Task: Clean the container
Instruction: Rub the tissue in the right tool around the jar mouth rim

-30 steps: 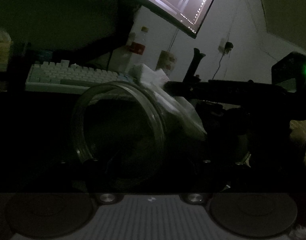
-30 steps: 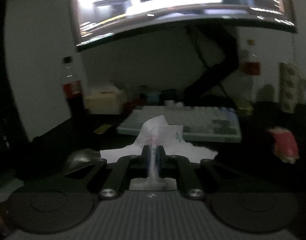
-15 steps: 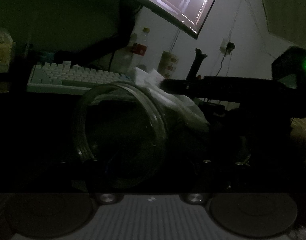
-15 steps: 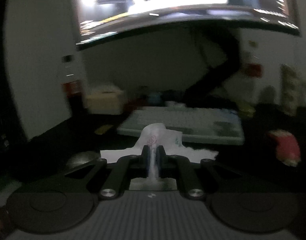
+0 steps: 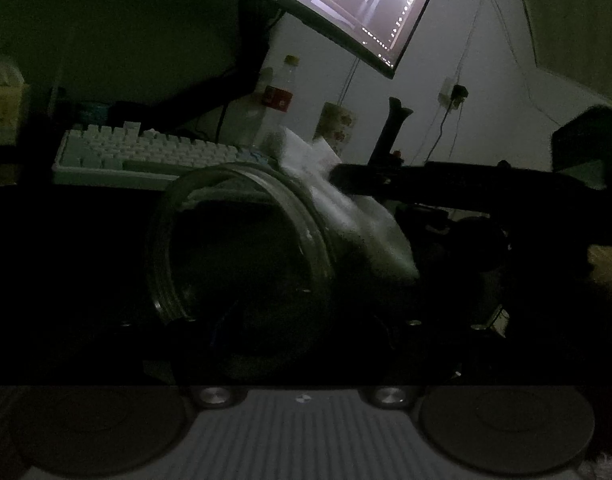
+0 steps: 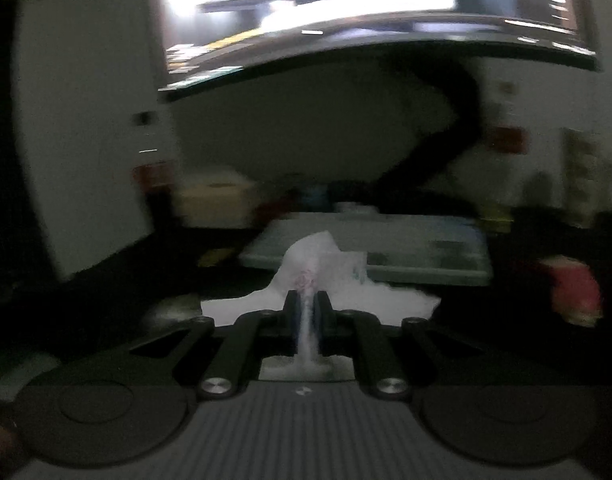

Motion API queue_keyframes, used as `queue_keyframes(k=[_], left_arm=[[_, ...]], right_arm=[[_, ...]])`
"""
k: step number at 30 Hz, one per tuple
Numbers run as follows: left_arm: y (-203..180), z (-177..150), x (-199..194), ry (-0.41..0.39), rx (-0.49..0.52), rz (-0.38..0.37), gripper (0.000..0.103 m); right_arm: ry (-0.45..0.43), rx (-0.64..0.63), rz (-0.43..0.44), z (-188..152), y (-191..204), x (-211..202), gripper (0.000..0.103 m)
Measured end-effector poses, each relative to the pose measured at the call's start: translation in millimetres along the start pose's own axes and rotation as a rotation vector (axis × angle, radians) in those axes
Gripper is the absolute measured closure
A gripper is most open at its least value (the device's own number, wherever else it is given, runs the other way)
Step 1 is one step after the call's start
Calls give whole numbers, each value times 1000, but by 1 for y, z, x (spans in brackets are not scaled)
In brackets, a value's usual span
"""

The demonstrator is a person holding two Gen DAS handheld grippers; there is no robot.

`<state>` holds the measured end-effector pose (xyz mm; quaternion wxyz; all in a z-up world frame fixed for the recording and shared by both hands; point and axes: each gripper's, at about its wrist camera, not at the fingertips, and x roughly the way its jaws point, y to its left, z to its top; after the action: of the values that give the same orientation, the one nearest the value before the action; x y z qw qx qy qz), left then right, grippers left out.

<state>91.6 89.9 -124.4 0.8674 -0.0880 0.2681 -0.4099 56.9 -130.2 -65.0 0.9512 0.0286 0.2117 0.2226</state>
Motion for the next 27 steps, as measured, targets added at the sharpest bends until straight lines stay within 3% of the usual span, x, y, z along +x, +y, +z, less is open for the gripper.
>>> queue_keyframes(k=[2, 9, 11, 13, 14, 18, 21, 24, 27], left_arm=[[3, 2, 1, 2, 1, -5, 40], [7, 2, 1, -21, -35, 0, 40], [6, 0, 3, -33, -51, 2, 70], [4, -3, 7, -43, -38, -68, 86], [2, -4, 7, -46, -32, -107, 88], [-4, -1, 3, -47, -28, -265, 88], [0, 2, -1, -37, -40, -370, 89], [0, 4, -5, -29, -4, -368, 88], [-5, 2, -1, 29, 61, -257, 54]], right_arm=[[1, -8, 43, -2, 5, -2, 92], [-10, 53, 2, -5, -16, -9, 92], [-13, 70, -10, -6, -21, -12, 92], [-17, 87, -21, -7, -27, -14, 93], [-18, 96, -27, -7, -30, -15, 93], [-23, 124, -41, -8, -39, -20, 93], [-10, 121, 11, -8, -34, -28, 93], [-2, 102, 52, -8, -26, -33, 93], [-7, 65, 40, -8, -19, -30, 93]])
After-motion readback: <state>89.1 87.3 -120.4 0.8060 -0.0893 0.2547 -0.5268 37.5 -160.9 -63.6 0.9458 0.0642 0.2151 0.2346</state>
